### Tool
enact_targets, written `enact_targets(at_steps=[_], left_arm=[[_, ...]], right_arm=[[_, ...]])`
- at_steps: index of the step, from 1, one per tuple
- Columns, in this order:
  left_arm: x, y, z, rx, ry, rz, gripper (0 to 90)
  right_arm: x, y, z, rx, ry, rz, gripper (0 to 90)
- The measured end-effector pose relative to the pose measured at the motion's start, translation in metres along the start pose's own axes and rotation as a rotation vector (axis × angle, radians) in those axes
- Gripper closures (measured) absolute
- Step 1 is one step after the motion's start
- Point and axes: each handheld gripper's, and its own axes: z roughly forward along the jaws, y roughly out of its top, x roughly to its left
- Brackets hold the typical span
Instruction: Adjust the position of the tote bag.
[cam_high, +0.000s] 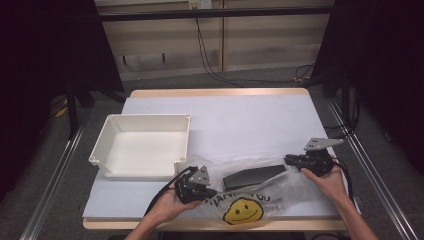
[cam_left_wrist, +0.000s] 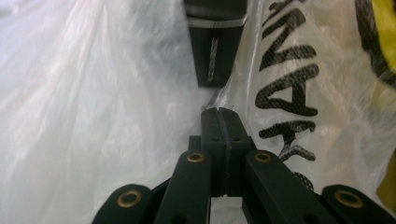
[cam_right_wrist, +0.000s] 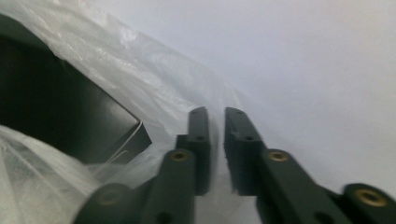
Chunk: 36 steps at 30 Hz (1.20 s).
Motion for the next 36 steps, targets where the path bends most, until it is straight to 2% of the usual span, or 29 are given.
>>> enact_targets(at_steps=[1, 2, 5, 7, 8, 10, 12, 14, 15, 18, 19, 20, 21, 23, 24, 25, 27, 28, 30, 35, 36], left_arm=[[-0.001, 0.001, -0.001, -0.021, 0.004, -0.004, 89.6], [-0.001, 0.002, -0.003, -0.019, -0.003, -0.004, 87.8], [-0.002, 0.005, -0.008, -0.038, -0.006, -0.014, 85.2], [-0.002, 0.007, -0.013, -0.046, 0.009, -0.011, 83.7], [-0.001, 0.007, -0.016, -0.065, 0.008, -0.019, 83.6], [0.000, 0.009, -0.023, -0.102, 0.005, -0.029, 83.0], [0.001, 0.013, -0.029, -0.127, 0.024, -0.033, 82.9], [0.003, 0.019, -0.032, -0.151, 0.015, -0.040, 83.3], [0.004, 0.023, -0.032, -0.153, 0.021, -0.028, 83.9], [0.006, 0.037, -0.026, -0.166, 0.013, -0.010, 84.6], [0.007, 0.042, -0.024, -0.154, 0.013, -0.001, 84.9], [0.008, 0.046, -0.019, -0.174, 0.007, -0.006, 85.0], [0.010, 0.050, -0.016, -0.157, 0.010, -0.001, 85.3], [0.014, 0.055, -0.009, -0.160, 0.016, -0.008, 85.6], [0.017, 0.057, -0.006, -0.147, 0.018, -0.011, 86.0], [0.020, 0.057, -0.001, -0.161, 0.018, -0.027, 86.4], [0.027, 0.057, 0.002, -0.152, 0.027, -0.054, 87.4], [0.030, 0.056, 0.003, -0.146, 0.034, -0.055, 87.5], [0.035, 0.055, 0.004, -0.162, 0.039, -0.079, 87.8], [0.041, 0.051, 0.007, -0.134, 0.066, -0.098, 88.3], [0.043, 0.050, 0.008, -0.108, 0.078, -0.088, 88.5]], right_arm=[[-0.001, 0.001, -0.004, -0.016, 0.000, -0.003, 78.4], [-0.001, 0.002, -0.008, -0.027, 0.000, -0.002, 76.5], [0.002, 0.005, -0.020, -0.058, -0.004, 0.004, 66.4], [0.003, 0.007, -0.027, -0.074, -0.005, 0.003, 63.5], [0.003, 0.008, -0.030, -0.085, -0.008, 0.004, 62.0], [0.004, 0.010, -0.038, -0.113, -0.001, 0.013, 60.5], [0.007, 0.015, -0.046, -0.140, 0.004, 0.010, 59.7], [0.014, 0.019, -0.053, -0.161, 0.033, 0.005, 61.1], [0.018, 0.021, -0.055, -0.164, 0.045, -0.004, 64.2], [0.035, 0.024, -0.058, -0.151, 0.082, -0.023, 70.0], [0.041, 0.024, -0.058, -0.146, 0.100, -0.033, 71.8], [0.046, 0.023, -0.057, -0.142, 0.123, -0.034, 73.0], [0.051, 0.021, -0.055, -0.127, 0.131, -0.047, 74.2], [0.059, 0.016, -0.049, -0.103, 0.135, -0.057, 75.4], [0.061, 0.013, -0.046, -0.099, 0.145, -0.058, 77.0], [0.063, 0.009, -0.043, -0.091, 0.146, -0.057, 78.5], [0.063, 0.002, -0.038, -0.072, 0.132, -0.060, 83.3], [0.063, -0.001, -0.037, -0.061, 0.141, -0.054, 84.1], [0.063, -0.007, -0.036, -0.055, 0.144, -0.051, 87.4], [0.068, -0.016, -0.035, -0.023, 0.155, -0.065, 89.7], [0.069, -0.017, -0.034, -0.018, 0.153, -0.068, 89.8]])
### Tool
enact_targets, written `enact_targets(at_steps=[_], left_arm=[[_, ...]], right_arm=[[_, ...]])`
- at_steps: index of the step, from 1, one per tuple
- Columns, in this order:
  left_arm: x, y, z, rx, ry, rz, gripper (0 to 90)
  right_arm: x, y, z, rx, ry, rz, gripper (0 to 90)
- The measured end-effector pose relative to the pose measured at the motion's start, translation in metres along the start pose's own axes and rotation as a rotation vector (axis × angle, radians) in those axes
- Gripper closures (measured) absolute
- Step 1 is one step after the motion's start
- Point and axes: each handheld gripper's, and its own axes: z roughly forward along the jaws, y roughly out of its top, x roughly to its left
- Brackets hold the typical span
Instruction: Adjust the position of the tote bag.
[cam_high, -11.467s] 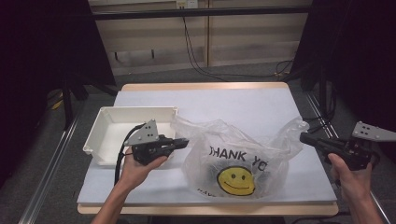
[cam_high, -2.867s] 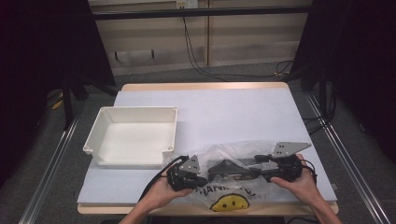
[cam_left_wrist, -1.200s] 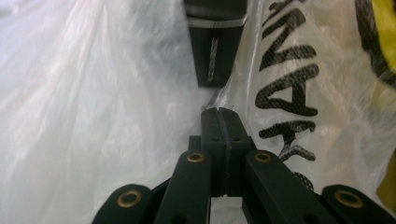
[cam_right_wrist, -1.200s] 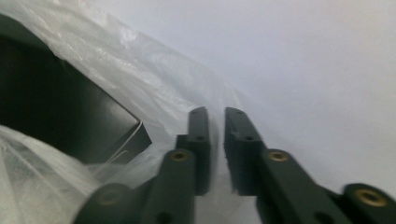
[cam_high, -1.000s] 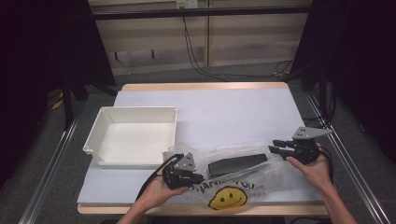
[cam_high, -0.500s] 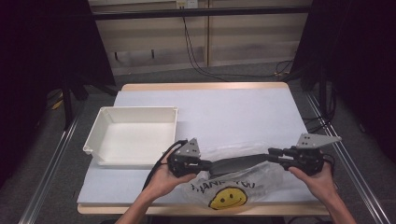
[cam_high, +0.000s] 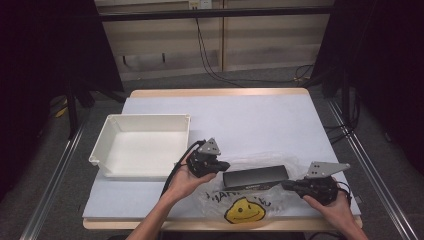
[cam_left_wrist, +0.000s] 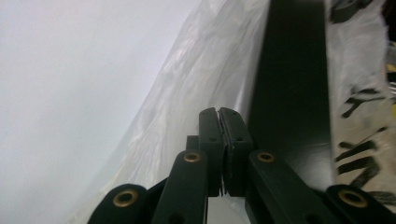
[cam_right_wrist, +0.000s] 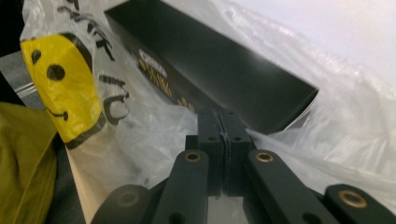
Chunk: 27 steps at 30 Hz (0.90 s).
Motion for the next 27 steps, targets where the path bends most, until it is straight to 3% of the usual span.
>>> enact_targets(at_steps=[1, 4, 6, 7, 12, 14, 23, 25, 27], left_arm=[[0.000, -0.002, 0.002, 0.011, 0.020, -0.005, 88.6], [0.001, -0.005, 0.006, 0.037, 0.030, -0.005, 88.8], [0.002, -0.006, 0.007, 0.069, 0.036, 0.018, 89.0], [0.002, -0.007, 0.009, 0.050, 0.028, -0.007, 89.0], [0.002, -0.014, 0.019, 0.096, 0.023, 0.003, 89.0], [0.002, -0.015, 0.022, 0.132, 0.028, 0.027, 89.1], [0.006, -0.015, 0.029, 0.148, 0.049, 0.021, 89.4], [0.005, -0.015, 0.032, 0.125, 0.085, -0.011, 89.5], [0.007, -0.015, 0.031, 0.143, 0.076, 0.009, 89.6]], right_arm=[[0.000, -0.001, 0.001, 0.005, -0.004, 0.002, 90.0], [-0.002, -0.005, 0.004, 0.026, -0.002, 0.006, 90.0], [-0.004, -0.008, 0.006, 0.048, -0.013, 0.004, 90.0], [-0.006, -0.010, 0.007, 0.058, -0.015, 0.010, 90.0], [-0.010, -0.022, 0.008, 0.092, -0.022, 0.034, 90.0], [-0.010, -0.026, 0.007, 0.099, -0.026, 0.036, 90.0], [-0.008, -0.031, 0.007, 0.105, -0.035, 0.024, 90.0], [-0.008, -0.031, 0.008, 0.105, -0.036, 0.027, 90.0], [-0.009, -0.030, 0.008, 0.102, -0.031, 0.028, 90.0]])
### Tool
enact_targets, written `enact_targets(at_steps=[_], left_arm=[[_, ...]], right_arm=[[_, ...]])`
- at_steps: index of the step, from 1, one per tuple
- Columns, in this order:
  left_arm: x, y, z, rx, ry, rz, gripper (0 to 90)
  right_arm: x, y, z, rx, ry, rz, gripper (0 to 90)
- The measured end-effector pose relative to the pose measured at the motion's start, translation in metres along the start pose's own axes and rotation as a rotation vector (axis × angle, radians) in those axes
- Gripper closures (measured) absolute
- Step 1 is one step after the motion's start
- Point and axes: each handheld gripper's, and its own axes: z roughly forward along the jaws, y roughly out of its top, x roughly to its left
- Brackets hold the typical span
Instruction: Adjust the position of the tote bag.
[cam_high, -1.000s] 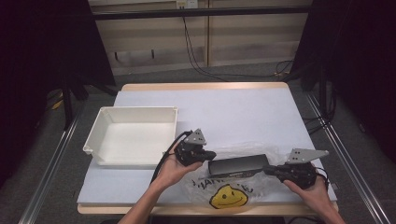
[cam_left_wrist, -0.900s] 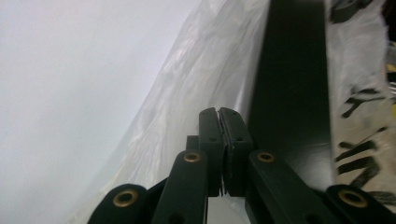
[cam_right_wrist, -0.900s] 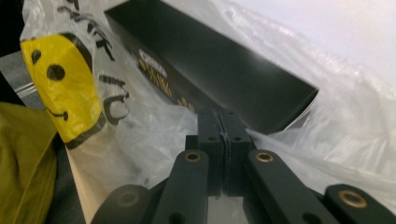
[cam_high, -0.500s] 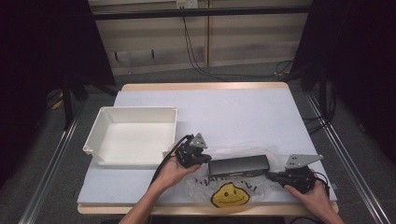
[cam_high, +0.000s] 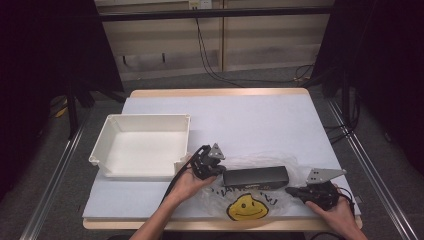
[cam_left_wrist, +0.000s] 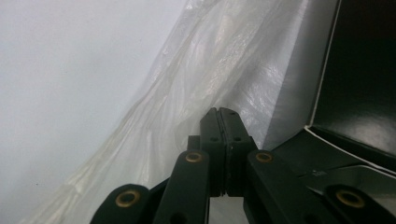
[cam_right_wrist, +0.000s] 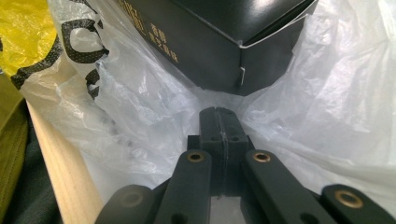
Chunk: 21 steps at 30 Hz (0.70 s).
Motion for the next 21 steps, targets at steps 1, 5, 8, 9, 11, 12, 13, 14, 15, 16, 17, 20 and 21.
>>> enact_targets(at_steps=[1, 5, 8, 9, 11, 12, 13, 14, 15, 16, 17, 20, 21], left_arm=[[0.000, -0.001, 0.000, 0.001, -0.001, -0.009, 89.7], [0.000, -0.001, -0.001, -0.011, -0.015, -0.008, 90.0], [-0.004, -0.001, -0.003, -0.015, -0.012, -0.005, 89.6], [-0.006, 0.000, -0.004, -0.033, -0.007, -0.024, 89.3], [-0.007, 0.000, -0.007, -0.056, -0.018, -0.022, 89.1], [-0.006, 0.001, -0.011, -0.049, -0.023, 0.000, 88.4], [-0.006, 0.001, -0.011, -0.049, -0.023, 0.000, 87.3], [-0.006, 0.001, -0.015, -0.062, -0.021, -0.003, 87.2], [-0.007, 0.001, -0.017, -0.062, -0.019, -0.002, 87.0], [-0.007, 0.000, -0.019, -0.078, -0.022, -0.006, 85.5], [-0.008, -0.001, -0.019, -0.115, -0.032, -0.033, 84.4], [-0.008, -0.001, -0.026, -0.141, -0.031, -0.034, 82.9], [-0.008, -0.001, -0.028, -0.150, -0.039, -0.038, 81.7]], right_arm=[[0.000, 0.000, 0.000, 0.002, -0.008, -0.006, 90.0], [0.001, 0.000, 0.000, -0.011, -0.008, -0.001, 90.0], [0.002, 0.000, -0.004, -0.047, -0.005, -0.003, 90.0], [0.003, 0.001, -0.005, -0.060, -0.007, -0.006, 90.0], [0.003, 0.001, -0.009, -0.088, -0.005, -0.003, 90.0], [0.003, 0.001, -0.010, -0.103, -0.006, 0.002, 90.0], [0.003, 0.001, -0.012, -0.118, -0.007, 0.002, 88.8], [0.003, 0.001, -0.013, -0.130, -0.009, 0.009, 87.5], [0.003, 0.001, -0.015, -0.147, -0.005, 0.013, 86.1], [0.003, 0.001, -0.017, -0.165, -0.003, 0.013, 85.1], [0.003, 0.001, -0.018, -0.181, -0.007, 0.017, 84.4], [0.004, 0.003, -0.024, -0.236, -0.012, 0.022, 81.2], [0.005, 0.003, -0.025, -0.257, -0.011, 0.024, 79.8]])
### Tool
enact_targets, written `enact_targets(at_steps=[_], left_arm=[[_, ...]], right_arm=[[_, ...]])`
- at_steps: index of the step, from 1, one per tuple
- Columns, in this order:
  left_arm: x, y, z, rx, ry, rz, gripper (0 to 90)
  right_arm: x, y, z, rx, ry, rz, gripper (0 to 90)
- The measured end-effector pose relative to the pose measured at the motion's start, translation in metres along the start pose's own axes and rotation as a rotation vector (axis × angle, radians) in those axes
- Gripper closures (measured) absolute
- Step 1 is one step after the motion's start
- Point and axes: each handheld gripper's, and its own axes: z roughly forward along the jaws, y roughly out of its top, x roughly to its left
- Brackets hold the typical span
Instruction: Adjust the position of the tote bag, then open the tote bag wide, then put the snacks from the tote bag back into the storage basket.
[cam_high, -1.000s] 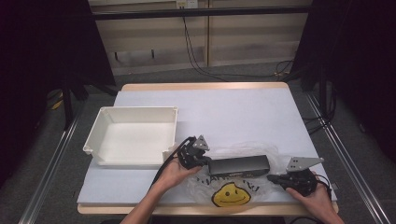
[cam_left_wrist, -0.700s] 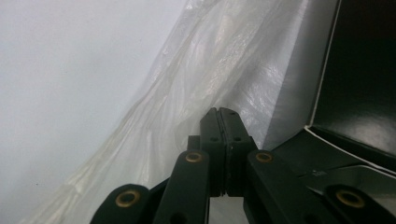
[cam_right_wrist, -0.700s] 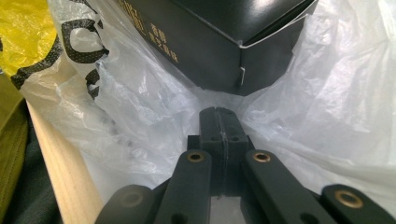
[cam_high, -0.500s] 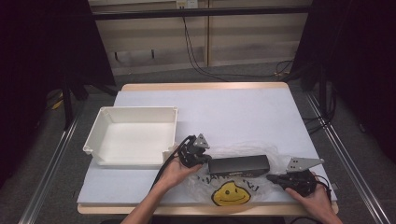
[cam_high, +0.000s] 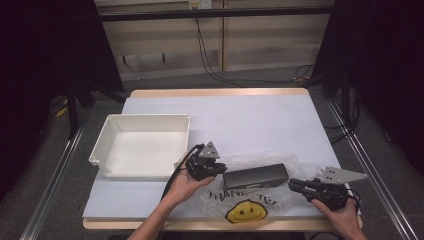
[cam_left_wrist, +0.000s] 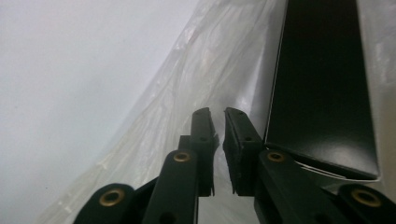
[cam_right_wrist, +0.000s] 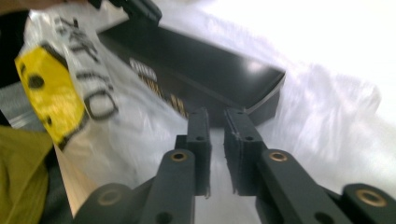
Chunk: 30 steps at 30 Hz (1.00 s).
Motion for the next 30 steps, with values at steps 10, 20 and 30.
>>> enact_targets(at_steps=[10, 20, 30], left_arm=[[-0.006, 0.007, -0.023, -0.093, -0.033, 0.032, 73.0], [-0.016, 0.012, -0.030, -0.102, -0.064, 0.058, 63.7], [-0.027, 0.011, -0.027, -0.047, -0.097, 0.106, 54.0]], right_arm=[[0.007, 0.006, -0.014, -0.159, 0.001, 0.010, 49.9], [0.013, 0.011, -0.018, -0.195, -0.040, 0.001, 10.5], [0.014, 0.011, -0.023, -0.244, -0.033, 0.016, 1.9]])
